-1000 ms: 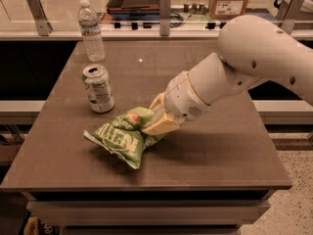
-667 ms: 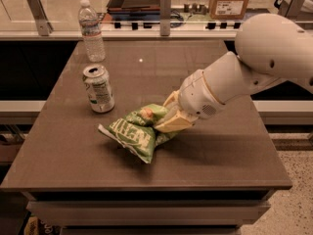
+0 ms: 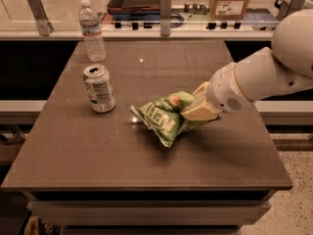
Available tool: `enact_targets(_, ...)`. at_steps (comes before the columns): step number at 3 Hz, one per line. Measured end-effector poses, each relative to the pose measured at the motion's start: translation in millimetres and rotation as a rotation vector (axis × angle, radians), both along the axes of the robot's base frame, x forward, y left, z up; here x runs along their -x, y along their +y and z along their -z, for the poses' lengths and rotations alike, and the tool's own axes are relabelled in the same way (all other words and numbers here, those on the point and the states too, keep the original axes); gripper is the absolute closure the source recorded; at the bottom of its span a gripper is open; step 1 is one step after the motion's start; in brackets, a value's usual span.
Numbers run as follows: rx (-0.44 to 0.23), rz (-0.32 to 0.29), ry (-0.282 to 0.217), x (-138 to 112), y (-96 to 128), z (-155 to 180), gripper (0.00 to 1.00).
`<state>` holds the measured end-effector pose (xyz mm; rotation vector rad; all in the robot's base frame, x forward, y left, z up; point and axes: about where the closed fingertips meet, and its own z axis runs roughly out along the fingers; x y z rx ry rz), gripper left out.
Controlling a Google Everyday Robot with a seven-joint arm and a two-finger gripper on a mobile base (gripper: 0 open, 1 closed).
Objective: Move green jalapeno chip bag near water bottle
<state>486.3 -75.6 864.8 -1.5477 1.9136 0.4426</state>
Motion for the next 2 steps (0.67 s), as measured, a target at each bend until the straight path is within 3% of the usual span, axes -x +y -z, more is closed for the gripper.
enact_targets(1,0.011,0.125,-0.031,-19.2,-28.3,-12.1,1.00)
enact_targets(2,0.029,0.203,-0.075,-41.2,-51.6,-29.6,1.00)
